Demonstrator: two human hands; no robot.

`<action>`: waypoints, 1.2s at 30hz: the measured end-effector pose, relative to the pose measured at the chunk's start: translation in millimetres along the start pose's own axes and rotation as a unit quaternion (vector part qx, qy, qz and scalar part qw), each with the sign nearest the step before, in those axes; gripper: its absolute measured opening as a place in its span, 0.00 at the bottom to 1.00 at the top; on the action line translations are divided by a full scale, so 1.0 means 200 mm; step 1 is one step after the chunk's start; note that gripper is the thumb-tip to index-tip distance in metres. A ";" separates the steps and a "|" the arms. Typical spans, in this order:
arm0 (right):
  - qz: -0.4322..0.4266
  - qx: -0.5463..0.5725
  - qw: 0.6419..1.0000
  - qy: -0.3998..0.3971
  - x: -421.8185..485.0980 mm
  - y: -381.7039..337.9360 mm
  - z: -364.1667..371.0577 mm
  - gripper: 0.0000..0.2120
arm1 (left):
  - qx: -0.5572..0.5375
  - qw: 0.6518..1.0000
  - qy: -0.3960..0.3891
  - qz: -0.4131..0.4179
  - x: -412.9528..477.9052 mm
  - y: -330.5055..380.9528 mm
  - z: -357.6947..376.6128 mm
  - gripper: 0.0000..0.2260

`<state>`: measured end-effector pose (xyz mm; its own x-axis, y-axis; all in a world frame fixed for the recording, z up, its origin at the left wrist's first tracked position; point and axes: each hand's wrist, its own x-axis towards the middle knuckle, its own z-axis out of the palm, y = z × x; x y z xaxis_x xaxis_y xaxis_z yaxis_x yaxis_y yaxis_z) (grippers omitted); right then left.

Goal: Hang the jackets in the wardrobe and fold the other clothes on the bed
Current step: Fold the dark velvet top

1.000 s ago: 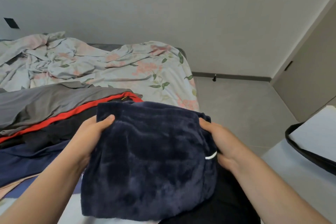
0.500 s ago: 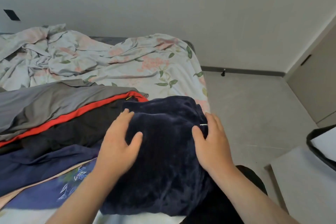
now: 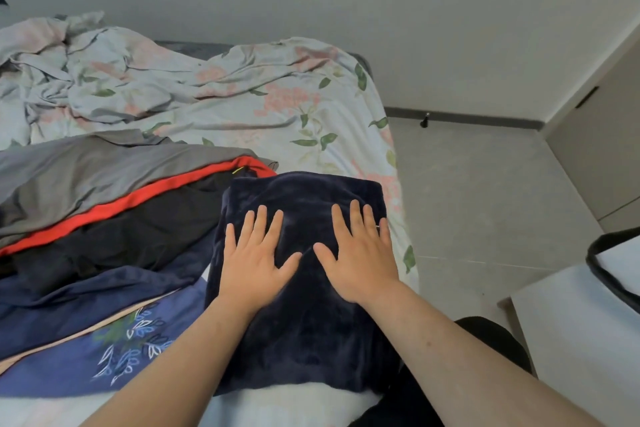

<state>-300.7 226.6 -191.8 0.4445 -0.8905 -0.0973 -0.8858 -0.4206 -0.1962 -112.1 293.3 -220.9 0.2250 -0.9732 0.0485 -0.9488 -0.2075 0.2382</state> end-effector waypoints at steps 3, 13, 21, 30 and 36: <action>0.004 0.007 1.000 0.014 0.03 0.02 0.08 0.39 | -0.024 0.999 0.021 0.006 0.01 -0.02 0.09 0.35; 0.013 0.021 0.999 0.030 0.12 0.03 0.19 0.38 | -0.036 0.999 0.019 -0.008 0.05 -0.04 0.18 0.34; 0.003 0.010 0.999 -0.053 0.10 0.03 0.08 0.42 | 0.021 0.998 -0.047 -0.028 0.08 -0.01 0.11 0.37; 0.018 0.229 0.968 -0.105 -0.40 0.21 0.00 0.37 | -0.081 0.992 -0.027 -0.098 -0.17 0.04 -0.04 0.30; 0.141 0.467 0.866 -0.111 -0.45 0.22 -0.04 0.45 | -0.264 0.938 0.020 -0.225 -0.59 -0.06 -0.08 0.24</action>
<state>-381.2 287.5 -183.1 0.3349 -0.8362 -0.4343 -0.5153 0.2234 -0.8274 -124.4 412.1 -213.2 0.5940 -0.7927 -0.1374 -0.5172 -0.5071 0.6895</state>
